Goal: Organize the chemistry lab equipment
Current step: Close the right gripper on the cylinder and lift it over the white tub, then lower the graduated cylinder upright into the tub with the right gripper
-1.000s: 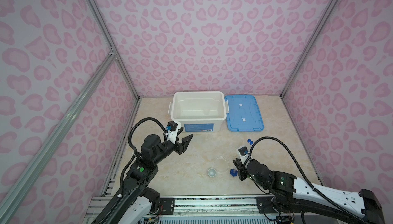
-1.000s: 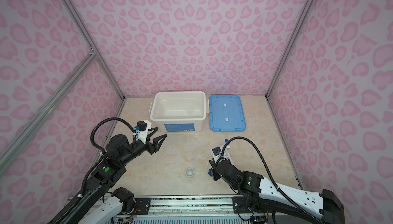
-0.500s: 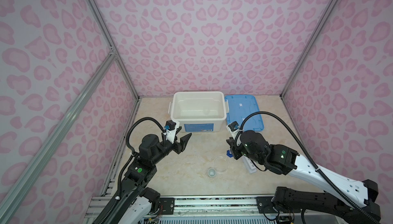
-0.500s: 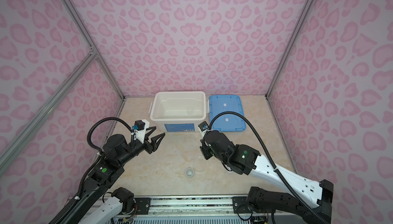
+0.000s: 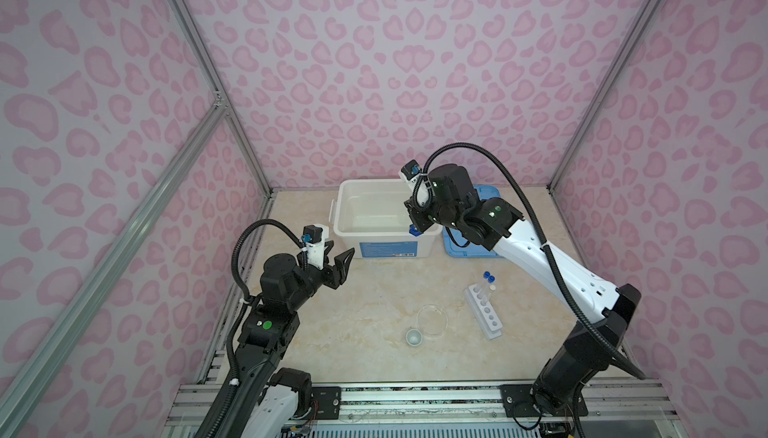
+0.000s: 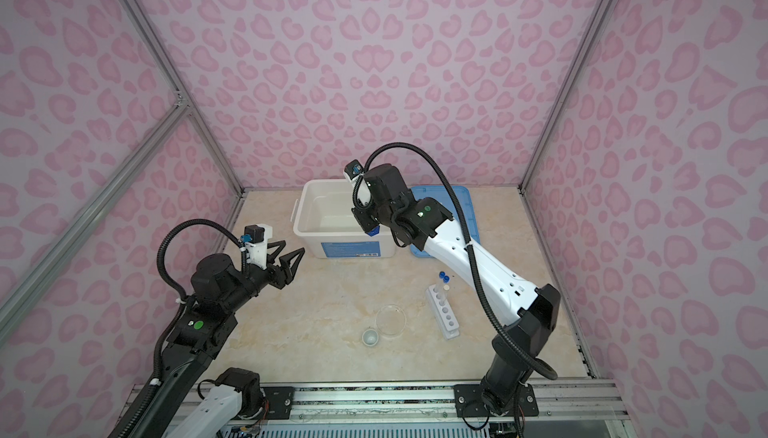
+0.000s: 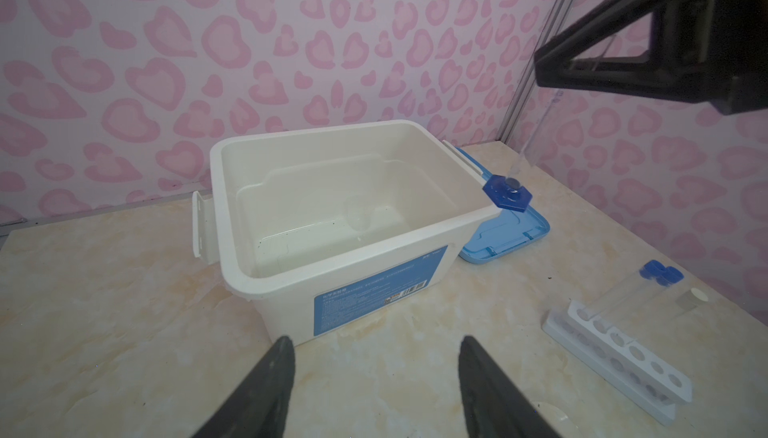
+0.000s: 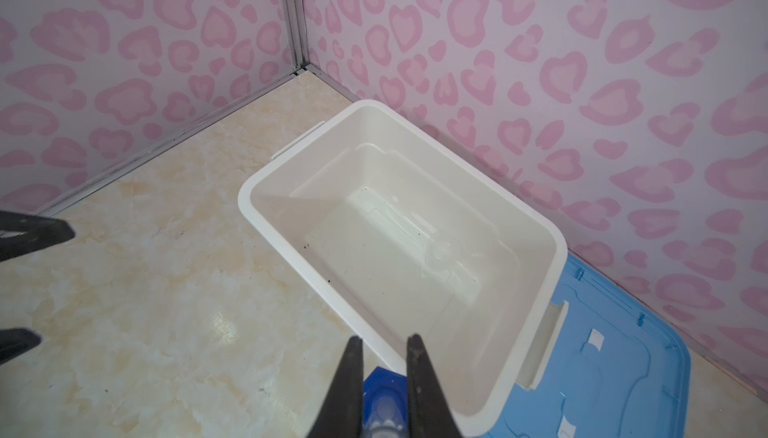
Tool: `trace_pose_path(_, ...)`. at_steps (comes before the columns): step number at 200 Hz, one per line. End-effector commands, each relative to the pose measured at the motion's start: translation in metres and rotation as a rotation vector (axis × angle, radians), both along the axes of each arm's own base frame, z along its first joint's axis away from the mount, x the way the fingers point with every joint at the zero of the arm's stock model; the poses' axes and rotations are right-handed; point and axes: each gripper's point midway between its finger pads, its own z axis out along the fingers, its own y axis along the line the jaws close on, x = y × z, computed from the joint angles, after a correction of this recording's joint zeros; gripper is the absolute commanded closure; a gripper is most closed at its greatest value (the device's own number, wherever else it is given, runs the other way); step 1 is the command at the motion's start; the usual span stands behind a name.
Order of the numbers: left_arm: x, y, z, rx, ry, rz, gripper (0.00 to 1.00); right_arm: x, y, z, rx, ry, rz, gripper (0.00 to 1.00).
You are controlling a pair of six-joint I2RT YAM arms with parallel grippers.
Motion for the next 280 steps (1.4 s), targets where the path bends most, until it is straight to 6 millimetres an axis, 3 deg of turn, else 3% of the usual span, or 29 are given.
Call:
trace_pose_path(1, 0.002, 0.003, 0.010, -0.021, -0.024, 0.010, 0.35, 0.029, 0.028, 0.004, 0.054, -0.027, 0.074, 0.93)
trace_pose_path(48, 0.002, 0.015, 0.008, -0.056, -0.013, 0.063, 0.35, 0.094, 0.089, -0.020, 0.137, -0.028, 0.155, 0.93)
trace_pose_path(53, 0.002, 0.016, 0.009, -0.062, -0.013, 0.068, 0.35, 0.102, 0.096, -0.033, 0.137, -0.014, 0.160, 0.93)
trace_pose_path(99, 0.003, 0.021, 0.002, -0.088, 0.013, 0.097, 0.35, 0.131, 0.133, -0.091, 0.175, -0.009, 0.218, 0.92)
trace_pose_path(186, 0.012, 0.024, -0.005, -0.076, 0.045, 0.114, 0.35, 0.146, 0.156, -0.171, 0.164, 0.019, 0.285, 0.91)
trace_pose_path(280, 0.020, 0.022, -0.013, -0.074, 0.074, 0.110, 0.36, 0.157, 0.155, -0.194, 0.176, 0.023, 0.288, 0.90)
